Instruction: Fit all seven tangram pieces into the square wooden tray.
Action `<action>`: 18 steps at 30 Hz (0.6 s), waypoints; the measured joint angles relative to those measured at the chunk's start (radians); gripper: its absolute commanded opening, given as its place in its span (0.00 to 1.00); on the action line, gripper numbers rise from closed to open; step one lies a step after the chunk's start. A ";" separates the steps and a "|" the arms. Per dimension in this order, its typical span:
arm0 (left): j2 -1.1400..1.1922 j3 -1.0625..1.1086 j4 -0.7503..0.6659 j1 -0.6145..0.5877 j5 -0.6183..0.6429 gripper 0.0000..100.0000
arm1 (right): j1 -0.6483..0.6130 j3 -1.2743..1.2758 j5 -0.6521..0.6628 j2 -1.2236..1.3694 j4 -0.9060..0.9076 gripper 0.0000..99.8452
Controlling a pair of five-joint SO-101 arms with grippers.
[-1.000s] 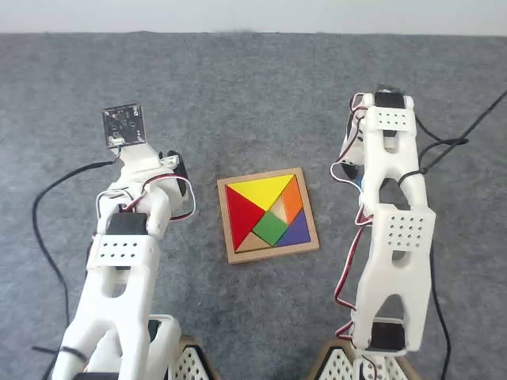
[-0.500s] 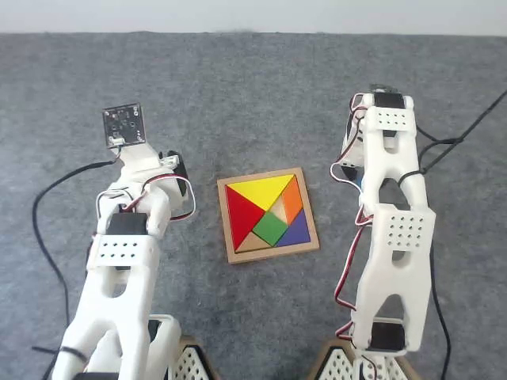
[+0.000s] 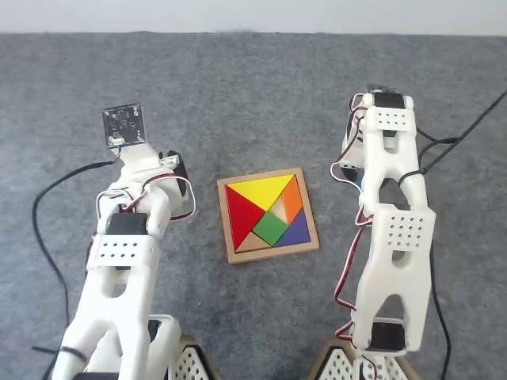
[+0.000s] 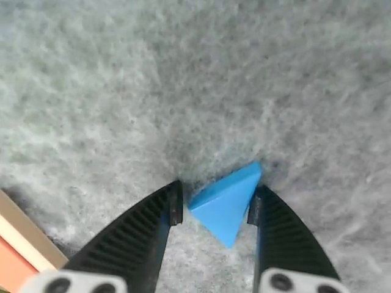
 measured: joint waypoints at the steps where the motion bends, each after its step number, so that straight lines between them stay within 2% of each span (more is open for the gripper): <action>1: 0.000 0.000 0.000 0.000 0.000 0.05 | 0.000 0.000 0.000 0.000 0.000 0.20; 18: 0.000 0.000 0.000 0.000 -0.002 0.05 | 0.000 0.000 0.031 0.003 0.000 0.19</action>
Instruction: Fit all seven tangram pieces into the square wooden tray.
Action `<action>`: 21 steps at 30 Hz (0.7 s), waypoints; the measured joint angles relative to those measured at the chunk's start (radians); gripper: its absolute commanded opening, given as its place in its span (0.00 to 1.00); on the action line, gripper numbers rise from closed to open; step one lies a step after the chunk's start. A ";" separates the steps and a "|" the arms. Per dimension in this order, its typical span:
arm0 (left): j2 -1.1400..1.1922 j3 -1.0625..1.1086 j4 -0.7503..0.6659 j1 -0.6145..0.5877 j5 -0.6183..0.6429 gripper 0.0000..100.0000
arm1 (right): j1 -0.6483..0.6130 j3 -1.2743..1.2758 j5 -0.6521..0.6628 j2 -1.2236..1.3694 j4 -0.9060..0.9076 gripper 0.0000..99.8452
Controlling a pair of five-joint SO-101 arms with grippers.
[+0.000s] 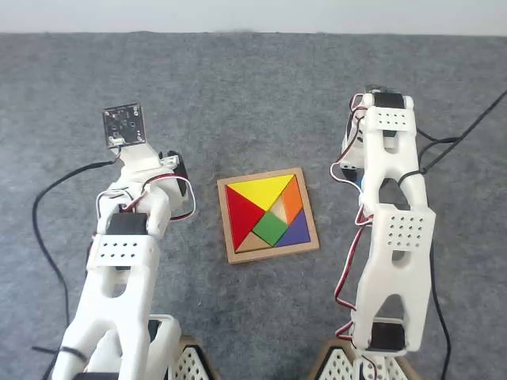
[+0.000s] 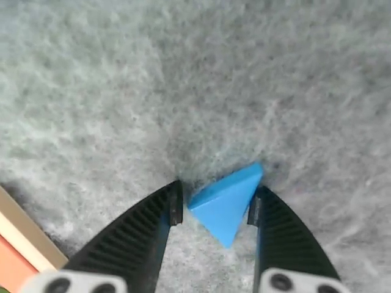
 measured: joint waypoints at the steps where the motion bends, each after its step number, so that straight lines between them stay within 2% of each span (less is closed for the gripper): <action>1: 0.000 0.000 0.000 0.000 0.000 0.05 | 0.000 0.000 0.000 0.000 0.000 0.17; 5: 0.000 0.000 0.000 0.000 0.000 0.05 | 0.006 0.000 0.000 0.000 0.000 0.10; 10: 0.000 0.000 0.000 0.000 0.000 0.05 | 0.014 0.000 0.000 -0.002 0.000 0.15; 17: 0.000 0.000 0.000 0.000 0.000 0.05 | 0.012 -0.005 0.000 -0.002 0.012 0.15; 21: 0.000 0.000 0.000 0.000 0.000 0.05 | 0.011 -0.012 0.037 0.000 0.037 0.21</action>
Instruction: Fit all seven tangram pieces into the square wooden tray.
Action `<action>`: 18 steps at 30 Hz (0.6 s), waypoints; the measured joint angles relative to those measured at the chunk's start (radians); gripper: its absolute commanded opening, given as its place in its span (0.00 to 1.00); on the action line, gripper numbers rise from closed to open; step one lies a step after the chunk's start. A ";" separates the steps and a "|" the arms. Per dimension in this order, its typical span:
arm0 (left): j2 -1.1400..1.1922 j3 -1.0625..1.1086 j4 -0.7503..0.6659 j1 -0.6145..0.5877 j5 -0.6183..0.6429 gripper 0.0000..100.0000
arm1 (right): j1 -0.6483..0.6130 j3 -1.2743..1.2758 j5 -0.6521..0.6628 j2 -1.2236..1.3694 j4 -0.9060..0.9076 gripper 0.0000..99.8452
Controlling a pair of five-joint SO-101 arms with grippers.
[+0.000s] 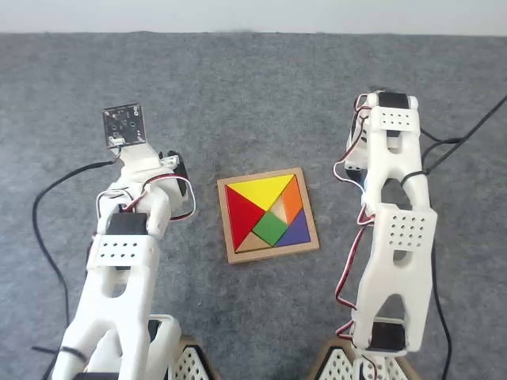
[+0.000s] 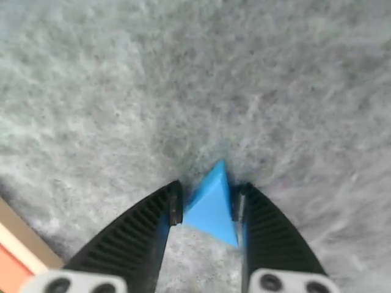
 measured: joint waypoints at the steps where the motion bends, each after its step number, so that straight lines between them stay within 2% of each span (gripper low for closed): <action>1: 0.000 0.000 0.000 0.000 0.000 0.05 | -0.005 -0.002 0.015 0.002 0.008 0.23; 12: 0.000 0.000 0.000 0.000 0.000 0.05 | -0.055 0.011 0.140 0.002 0.038 0.25; 18: 0.000 0.000 0.000 0.000 0.000 0.05 | -0.046 0.011 0.167 0.002 0.041 0.13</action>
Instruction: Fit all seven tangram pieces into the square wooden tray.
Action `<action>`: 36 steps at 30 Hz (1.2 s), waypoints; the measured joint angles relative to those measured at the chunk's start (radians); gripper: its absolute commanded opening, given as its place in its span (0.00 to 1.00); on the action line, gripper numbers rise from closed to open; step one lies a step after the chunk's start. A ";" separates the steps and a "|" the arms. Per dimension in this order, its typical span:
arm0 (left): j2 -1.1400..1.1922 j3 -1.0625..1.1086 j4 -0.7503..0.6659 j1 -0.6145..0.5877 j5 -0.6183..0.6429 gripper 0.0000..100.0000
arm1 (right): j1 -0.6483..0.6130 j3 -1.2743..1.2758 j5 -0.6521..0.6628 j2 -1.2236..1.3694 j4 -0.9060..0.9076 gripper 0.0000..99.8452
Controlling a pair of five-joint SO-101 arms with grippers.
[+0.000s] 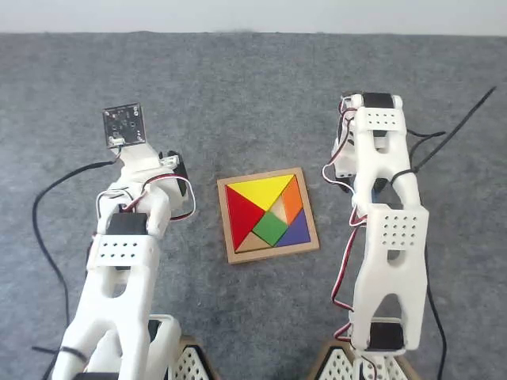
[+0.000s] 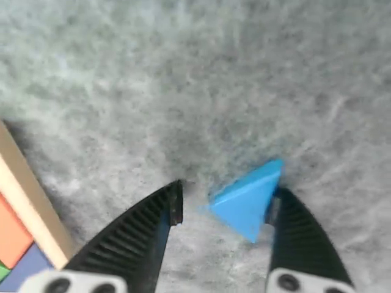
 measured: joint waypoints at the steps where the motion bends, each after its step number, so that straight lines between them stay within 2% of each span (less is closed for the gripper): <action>1: 0.000 0.000 0.000 0.000 0.000 0.05 | 0.005 -0.006 0.003 0.000 0.000 0.13; 36: 0.000 0.000 0.000 0.000 -0.023 0.05 | 0.003 0.009 0.032 -0.051 0.060 0.15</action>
